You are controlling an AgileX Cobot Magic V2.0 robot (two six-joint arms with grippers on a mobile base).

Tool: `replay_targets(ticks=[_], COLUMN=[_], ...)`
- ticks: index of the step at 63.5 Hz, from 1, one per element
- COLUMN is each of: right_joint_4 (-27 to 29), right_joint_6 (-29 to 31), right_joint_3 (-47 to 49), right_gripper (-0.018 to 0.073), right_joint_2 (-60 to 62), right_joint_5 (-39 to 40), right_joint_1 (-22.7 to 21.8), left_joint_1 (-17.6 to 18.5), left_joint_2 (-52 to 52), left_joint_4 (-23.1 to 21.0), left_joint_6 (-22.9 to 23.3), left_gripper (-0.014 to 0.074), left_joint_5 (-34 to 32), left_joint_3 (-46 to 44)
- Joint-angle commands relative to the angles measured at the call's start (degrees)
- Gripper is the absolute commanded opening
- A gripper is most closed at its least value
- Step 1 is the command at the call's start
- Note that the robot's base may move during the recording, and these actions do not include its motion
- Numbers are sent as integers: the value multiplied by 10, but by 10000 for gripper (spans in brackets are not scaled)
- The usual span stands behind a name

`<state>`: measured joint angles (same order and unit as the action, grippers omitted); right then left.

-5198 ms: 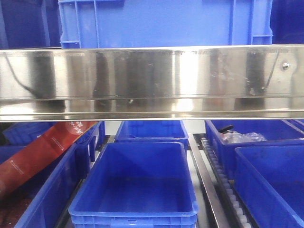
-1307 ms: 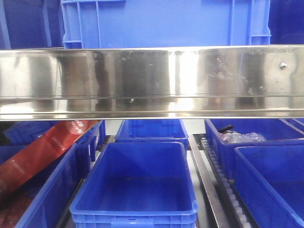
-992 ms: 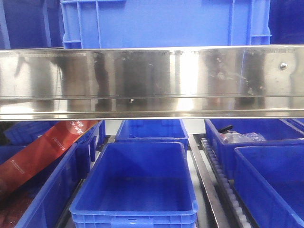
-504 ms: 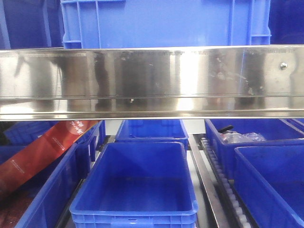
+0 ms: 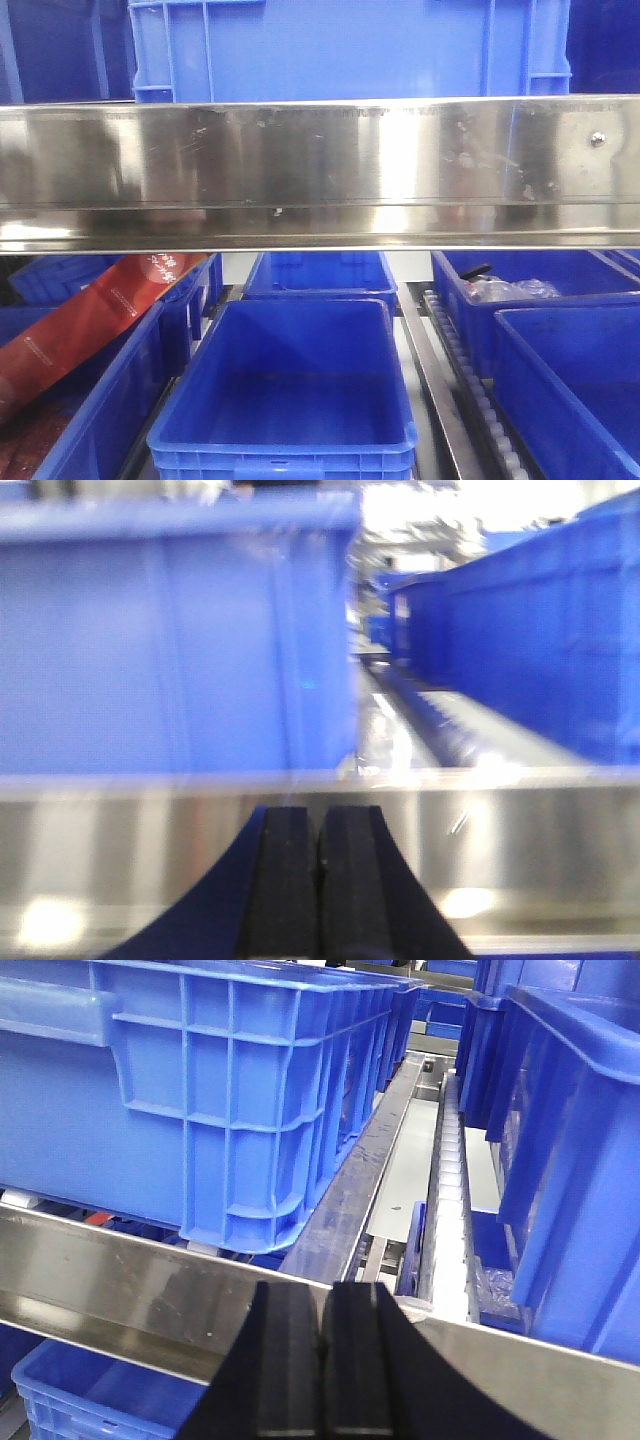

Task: Place cylindrical capacitor in blue bin on shelf

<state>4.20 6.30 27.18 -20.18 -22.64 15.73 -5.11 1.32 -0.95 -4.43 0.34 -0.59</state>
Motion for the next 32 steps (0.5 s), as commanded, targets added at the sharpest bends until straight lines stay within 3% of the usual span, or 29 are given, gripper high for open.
replay_targets(ticks=[1,15,32], right_joint_4=[-4,-4,-4], right_joint_6=[2,2,2], right_joint_3=[0,0,0], right_gripper=[-154,-154,-154], right_joint_2=[3,4,4], right_joint_5=[16,17,18], right_joint_1=[-3,-3,-3], left_joint_1=[-19,-32,-15], left_joint_2=[-13,-13,-13], left_joint_4=[2,2,2], left_joint_6=[4,4,4], left_gripper=[-111,-111,-111], left_joint_5=[18,22,22], left_joint_3=[6,6,6])
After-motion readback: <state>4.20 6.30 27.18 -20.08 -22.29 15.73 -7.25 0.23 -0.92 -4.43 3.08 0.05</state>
